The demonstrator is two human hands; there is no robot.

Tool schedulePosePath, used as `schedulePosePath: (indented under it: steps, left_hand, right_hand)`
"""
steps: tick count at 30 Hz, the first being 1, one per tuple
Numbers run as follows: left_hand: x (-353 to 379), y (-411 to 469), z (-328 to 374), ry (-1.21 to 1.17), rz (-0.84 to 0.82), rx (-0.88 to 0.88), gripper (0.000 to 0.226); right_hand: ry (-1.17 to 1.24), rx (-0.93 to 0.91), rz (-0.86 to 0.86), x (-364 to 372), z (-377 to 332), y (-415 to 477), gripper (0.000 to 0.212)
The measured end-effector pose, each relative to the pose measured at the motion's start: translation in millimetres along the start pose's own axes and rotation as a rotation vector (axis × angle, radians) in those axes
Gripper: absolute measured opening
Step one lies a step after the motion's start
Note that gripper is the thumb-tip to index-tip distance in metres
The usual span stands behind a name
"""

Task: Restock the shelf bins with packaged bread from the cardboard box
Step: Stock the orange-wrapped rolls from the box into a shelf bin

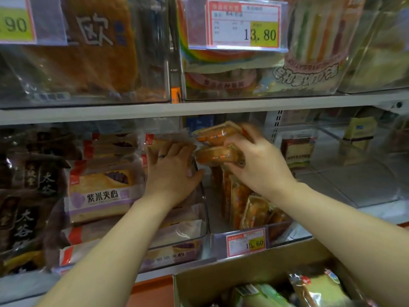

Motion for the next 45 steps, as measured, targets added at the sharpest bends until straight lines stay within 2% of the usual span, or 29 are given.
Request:
schedulePosePath:
  steps: [6, 10, 13, 18, 22, 25, 28, 33, 34, 36, 39, 40, 42, 45]
  left_hand:
    - [1.3, -1.2, -3.3, 0.02, -0.015, 0.031, 0.055]
    - [-0.6, -1.0, -2.3, 0.028, -0.045, 0.011, 0.06]
    - [-2.9, -1.3, -2.0, 0.04, -0.065, -0.001, 0.059]
    - [-4.8, 5.2, -2.4, -0.004, -0.091, 0.026, 0.071]
    - [-3.4, 10.5, -7.8, -0.081, -0.08, 0.013, 0.072]
    - [-1.4, 10.8, -10.4, -0.111, -0.058, 0.022, 0.083]
    - [3.3, 11.1, -10.7, -0.099, -0.059, 0.023, 0.077]
    - [7.4, 14.5, -14.5, -0.074, -0.069, 0.015, 0.075]
    - [7.2, 14.6, -14.6, -0.086, -0.074, 0.014, 0.077]
    - [5.9, 14.4, -14.3, -0.083, -0.069, 0.02, 0.078]
    - [4.1, 13.7, -13.6, -0.043, -0.052, 0.038, 0.073]
    - [4.0, 14.3, -13.5, -0.025, -0.058, 0.036, 0.071]
    - [4.1, 15.8, -12.3, -0.011, -0.07, 0.026, 0.068]
    - [1.8, 17.5, -7.4, -0.046, -0.036, 0.054, 0.065]
  right_hand:
    - [-0.063, 0.012, -0.061, -13.2, 8.8, 2.0, 0.036]
    - [-0.096, -0.081, -0.296, 0.8, 3.8, 6.9, 0.039]
    - [-0.067, -0.043, -0.478, 11.4, 3.0, 20.6, 0.042]
    - [-0.075, -0.037, -0.614, 31.4, 5.8, 44.8, 0.046]
    - [0.005, -0.068, -0.59, 55.4, 13.1, 59.5, 0.06]
    - [0.052, -0.117, -0.544, 68.1, 23.0, 68.4, 0.053]
    - [0.015, -0.11, -0.546, 82.1, 34.6, 73.9, 0.046]
    - [-0.094, -0.002, -0.69, 107.5, 35.5, 75.5, 0.034]
    - [-0.166, 0.0, -0.713, 111.4, 34.2, 76.0, 0.039]
    - [-0.15, 0.062, -0.677, 112.2, 37.1, 74.1, 0.054]
    - [0.084, 0.104, -0.647, 96.3, 45.1, 71.2, 0.081]
    - [0.182, 0.145, -0.617, 88.0, 49.4, 71.5, 0.084]
    - [0.294, 0.243, -0.517, 73.3, 61.3, 71.9, 0.07]
    - [0.241, 0.285, -0.425, 67.6, 75.4, 72.0, 0.042]
Point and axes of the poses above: each hand's wrist, its own y-axis towards the middle knuckle, its own x-axis out of the palm, z = x × y, the point moved 3 cm from there along y, towards the middle knuckle, and after that the axes turned 8 degrees about y, right-handed, at the moved point
